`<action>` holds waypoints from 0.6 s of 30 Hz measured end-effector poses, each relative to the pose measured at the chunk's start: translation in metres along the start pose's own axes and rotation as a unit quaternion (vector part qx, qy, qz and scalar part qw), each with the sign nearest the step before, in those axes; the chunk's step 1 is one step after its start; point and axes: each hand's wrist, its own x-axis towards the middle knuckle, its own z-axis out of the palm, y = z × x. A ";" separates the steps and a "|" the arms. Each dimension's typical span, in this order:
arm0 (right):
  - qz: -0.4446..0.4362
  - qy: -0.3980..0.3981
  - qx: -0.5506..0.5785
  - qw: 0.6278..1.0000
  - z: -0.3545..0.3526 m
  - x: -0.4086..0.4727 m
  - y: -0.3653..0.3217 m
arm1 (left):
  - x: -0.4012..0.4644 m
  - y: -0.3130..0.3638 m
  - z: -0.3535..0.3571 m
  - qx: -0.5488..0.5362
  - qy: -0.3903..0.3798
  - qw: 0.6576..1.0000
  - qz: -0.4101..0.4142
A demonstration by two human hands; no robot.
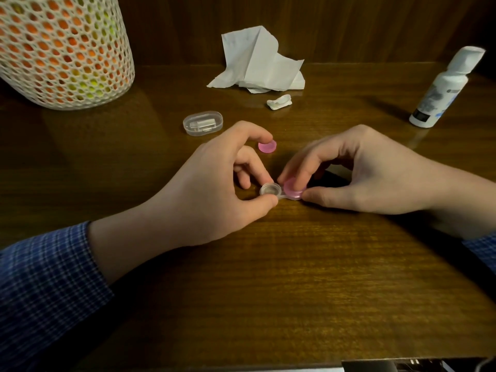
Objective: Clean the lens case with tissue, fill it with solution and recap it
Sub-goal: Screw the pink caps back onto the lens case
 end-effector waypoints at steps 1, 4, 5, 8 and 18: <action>-0.002 0.006 -0.003 1.000 0.001 0.000 0.000 | 0.000 0.000 0.000 0.000 0.000 1.000 0.000; -0.001 0.032 -0.008 0.999 0.004 0.001 0.001 | 0.000 0.000 -0.001 -0.001 -0.002 1.000 0.000; 0.001 0.035 -0.008 0.999 0.004 0.001 0.002 | 0.000 0.001 -0.001 -0.001 -0.002 1.000 -0.002; 0.005 0.024 -0.010 1.000 0.004 0.001 0.002 | 0.000 0.001 0.000 -0.002 -0.004 1.000 -0.004; 0.013 0.042 -0.017 0.999 0.010 0.002 0.002 | 0.000 0.001 0.000 0.000 -0.003 1.000 -0.005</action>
